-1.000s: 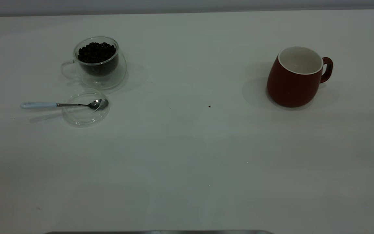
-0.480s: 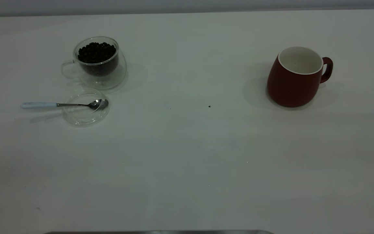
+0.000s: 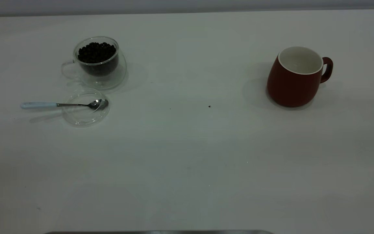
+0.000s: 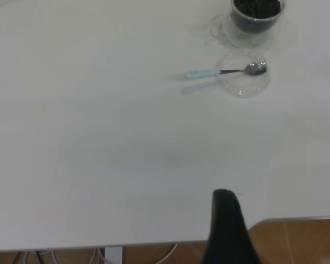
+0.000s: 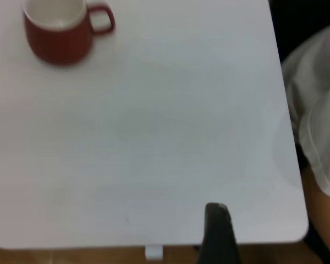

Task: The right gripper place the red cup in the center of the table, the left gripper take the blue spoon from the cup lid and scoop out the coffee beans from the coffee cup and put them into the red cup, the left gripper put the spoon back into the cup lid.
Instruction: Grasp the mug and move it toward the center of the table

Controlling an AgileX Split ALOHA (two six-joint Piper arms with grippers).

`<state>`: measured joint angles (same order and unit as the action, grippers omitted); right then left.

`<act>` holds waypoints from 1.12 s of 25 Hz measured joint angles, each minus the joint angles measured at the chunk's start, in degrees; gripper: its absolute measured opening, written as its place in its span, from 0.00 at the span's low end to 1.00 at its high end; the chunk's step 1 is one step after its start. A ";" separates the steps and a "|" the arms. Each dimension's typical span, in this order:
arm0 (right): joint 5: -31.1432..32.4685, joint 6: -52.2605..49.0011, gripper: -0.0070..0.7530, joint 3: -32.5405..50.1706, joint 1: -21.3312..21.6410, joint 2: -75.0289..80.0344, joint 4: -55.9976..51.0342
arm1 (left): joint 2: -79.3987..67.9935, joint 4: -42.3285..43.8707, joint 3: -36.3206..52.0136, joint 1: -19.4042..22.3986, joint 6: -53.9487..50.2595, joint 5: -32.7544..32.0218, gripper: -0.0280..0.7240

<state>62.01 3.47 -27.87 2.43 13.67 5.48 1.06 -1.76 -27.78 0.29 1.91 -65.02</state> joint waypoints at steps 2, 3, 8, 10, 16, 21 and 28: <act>-3.97 1.04 0.78 -0.98 0.00 6.75 0.26 | 0.00 0.00 0.00 0.00 0.00 0.00 0.80; -5.80 1.69 0.78 -1.71 0.00 10.86 0.31 | 0.00 0.00 0.00 0.00 0.00 0.00 0.80; -15.01 4.26 0.78 -6.05 0.00 33.63 0.64 | 0.00 0.00 0.00 0.00 0.00 0.00 0.80; -17.78 6.67 0.78 -8.34 0.00 42.58 -0.02 | 0.00 0.00 0.00 0.00 0.00 0.00 0.80; -22.74 20.22 0.78 -17.79 -0.93 68.34 -5.48 | 0.00 0.00 0.00 0.00 0.00 0.00 0.80; -24.38 25.51 0.78 -26.47 -2.81 85.17 -5.48 | 0.02 0.00 0.00 0.00 0.00 0.00 0.80; -28.76 38.21 0.78 -32.46 -5.98 95.29 -4.96 | 0.02 0.00 0.00 0.00 0.00 0.00 0.80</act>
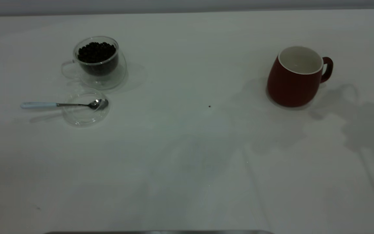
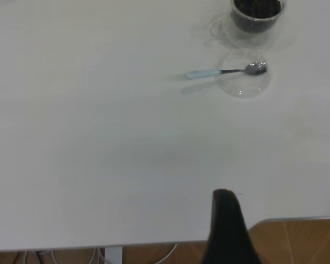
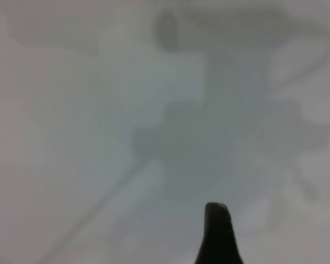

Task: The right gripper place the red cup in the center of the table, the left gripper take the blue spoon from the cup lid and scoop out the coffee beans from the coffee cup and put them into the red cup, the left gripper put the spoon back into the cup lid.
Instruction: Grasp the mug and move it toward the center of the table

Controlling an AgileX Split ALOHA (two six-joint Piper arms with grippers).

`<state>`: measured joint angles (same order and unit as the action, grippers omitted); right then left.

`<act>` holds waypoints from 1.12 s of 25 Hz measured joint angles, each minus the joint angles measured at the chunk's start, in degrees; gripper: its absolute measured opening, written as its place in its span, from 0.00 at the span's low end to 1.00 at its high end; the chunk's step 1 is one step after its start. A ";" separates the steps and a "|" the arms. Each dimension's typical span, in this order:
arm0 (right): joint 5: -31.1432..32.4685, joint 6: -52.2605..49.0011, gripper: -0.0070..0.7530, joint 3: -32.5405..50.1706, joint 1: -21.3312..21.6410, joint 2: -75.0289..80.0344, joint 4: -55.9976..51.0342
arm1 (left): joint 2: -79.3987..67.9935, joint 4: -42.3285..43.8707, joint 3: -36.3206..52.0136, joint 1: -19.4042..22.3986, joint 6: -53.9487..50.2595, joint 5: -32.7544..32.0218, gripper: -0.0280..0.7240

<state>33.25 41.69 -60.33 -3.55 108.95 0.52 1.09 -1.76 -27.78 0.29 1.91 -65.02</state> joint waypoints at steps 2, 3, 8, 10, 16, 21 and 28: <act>-2.10 2.49 0.78 -0.90 -0.65 1.31 0.00 | 0.00 0.00 0.00 0.00 0.00 0.00 0.80; -3.20 3.81 0.78 -1.45 -0.96 1.96 0.20 | 0.00 0.00 0.00 0.00 0.00 0.00 0.80; -6.77 8.12 0.78 -5.00 -2.87 8.21 1.45 | 0.00 0.00 0.00 0.00 0.00 0.00 0.80; -7.34 8.67 0.78 -7.23 -3.48 11.11 1.68 | 0.00 0.00 0.00 0.00 0.00 0.00 0.80; -7.18 9.78 0.78 -14.66 -3.85 19.18 2.37 | 0.00 0.00 0.00 0.00 0.00 0.00 0.80; -5.80 10.65 0.78 -18.59 -4.46 22.19 2.77 | 0.00 0.00 0.00 0.00 0.00 0.00 0.80; -5.36 11.29 0.78 -19.70 -9.38 23.08 3.19 | 0.00 0.00 0.00 0.00 0.00 0.00 0.80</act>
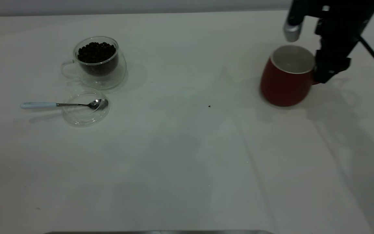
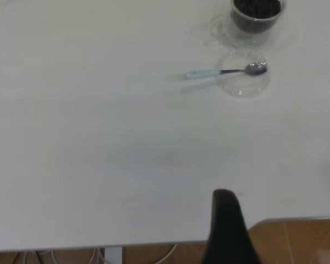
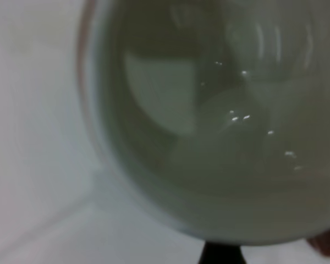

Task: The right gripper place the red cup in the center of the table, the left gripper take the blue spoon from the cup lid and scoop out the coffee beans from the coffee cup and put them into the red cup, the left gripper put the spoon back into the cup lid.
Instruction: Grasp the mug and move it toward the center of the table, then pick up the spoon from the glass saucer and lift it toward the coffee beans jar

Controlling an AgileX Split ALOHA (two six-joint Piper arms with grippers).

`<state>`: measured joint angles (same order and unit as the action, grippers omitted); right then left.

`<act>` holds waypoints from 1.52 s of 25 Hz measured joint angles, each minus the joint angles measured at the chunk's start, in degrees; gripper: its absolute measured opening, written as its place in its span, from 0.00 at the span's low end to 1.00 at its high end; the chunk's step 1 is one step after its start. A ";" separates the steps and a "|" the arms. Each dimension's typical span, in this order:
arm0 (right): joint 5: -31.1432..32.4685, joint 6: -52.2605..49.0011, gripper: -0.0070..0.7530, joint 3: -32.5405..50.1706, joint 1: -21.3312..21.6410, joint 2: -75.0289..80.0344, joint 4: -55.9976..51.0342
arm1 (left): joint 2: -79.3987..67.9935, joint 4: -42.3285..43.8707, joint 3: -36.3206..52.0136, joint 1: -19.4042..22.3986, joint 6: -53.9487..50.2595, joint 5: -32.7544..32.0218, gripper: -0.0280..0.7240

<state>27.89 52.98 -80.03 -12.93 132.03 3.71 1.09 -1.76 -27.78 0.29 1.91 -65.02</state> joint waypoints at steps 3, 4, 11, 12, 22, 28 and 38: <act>0.00 -0.06 0.78 0.00 -3.05 0.07 -0.13 | 0.00 0.00 0.00 0.00 0.00 0.00 0.80; 0.00 -0.26 0.78 0.00 -3.89 0.07 -0.35 | 0.00 0.00 0.00 0.00 0.00 0.00 0.80; -1.42 -0.62 0.78 -0.03 -10.48 0.07 -3.71 | 0.00 0.00 0.00 0.00 0.00 0.00 0.80; -1.96 -0.62 0.78 -0.03 -11.49 0.07 -4.17 | 0.00 0.00 0.00 0.00 0.00 0.00 0.80; -4.74 -0.62 0.78 -4.82 -18.04 0.25 -11.87 | 0.00 0.12 0.00 0.00 0.00 0.00 0.80; -3.10 -3.32 0.78 -5.63 -18.38 -0.65 -13.56 | 0.00 0.12 0.00 0.00 0.00 0.00 0.80; 23.08 -23.80 0.78 -5.63 -13.55 -23.56 -11.83 | 0.00 0.12 0.00 0.00 0.00 0.00 0.80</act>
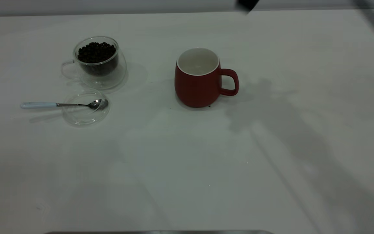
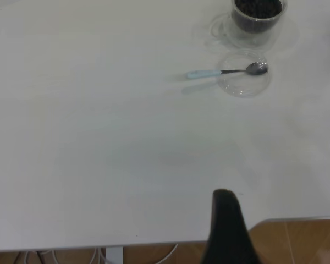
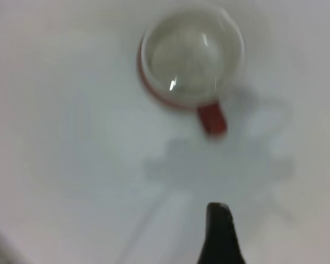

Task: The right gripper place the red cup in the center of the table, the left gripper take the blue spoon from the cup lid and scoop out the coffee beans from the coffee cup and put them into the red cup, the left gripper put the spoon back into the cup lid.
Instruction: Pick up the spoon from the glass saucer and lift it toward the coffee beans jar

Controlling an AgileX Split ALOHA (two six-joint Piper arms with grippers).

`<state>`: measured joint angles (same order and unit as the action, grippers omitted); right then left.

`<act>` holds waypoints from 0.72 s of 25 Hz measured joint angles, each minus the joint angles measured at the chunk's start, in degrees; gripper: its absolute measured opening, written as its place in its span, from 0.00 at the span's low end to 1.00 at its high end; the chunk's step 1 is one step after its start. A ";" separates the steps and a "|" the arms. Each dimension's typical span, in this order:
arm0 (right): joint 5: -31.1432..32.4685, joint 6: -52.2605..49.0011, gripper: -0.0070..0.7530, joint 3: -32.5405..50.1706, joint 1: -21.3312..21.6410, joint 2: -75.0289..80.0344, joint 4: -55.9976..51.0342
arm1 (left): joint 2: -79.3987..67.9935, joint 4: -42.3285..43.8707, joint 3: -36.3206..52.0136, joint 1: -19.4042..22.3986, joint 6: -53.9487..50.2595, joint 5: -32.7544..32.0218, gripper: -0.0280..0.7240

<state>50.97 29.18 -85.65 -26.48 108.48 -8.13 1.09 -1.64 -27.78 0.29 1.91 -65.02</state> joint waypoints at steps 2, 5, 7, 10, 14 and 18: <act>8.28 -4.41 0.78 0.00 0.90 -4.45 1.31 | 0.00 0.00 0.00 0.00 0.00 0.00 0.80; 17.67 -10.47 0.78 0.23 1.23 -10.31 4.81 | 0.00 0.00 0.00 0.00 0.00 0.00 0.80; 18.68 -12.13 0.78 1.33 1.23 -14.40 7.09 | 0.00 0.00 0.00 0.00 0.00 0.00 0.80; 18.94 -12.07 0.78 4.47 1.23 -20.70 7.59 | 0.00 0.00 0.00 0.00 0.00 0.00 0.80; 19.23 -13.21 0.78 12.34 1.23 -30.82 7.42 | 0.00 0.00 0.00 0.00 0.00 0.00 0.80; 19.59 -16.64 0.78 22.85 1.23 -41.85 7.40 | 0.00 -0.05 0.00 0.00 0.00 0.00 0.80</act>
<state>70.56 12.55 -62.80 -25.25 66.63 -0.73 1.09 -1.69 -27.78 0.29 1.91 -65.02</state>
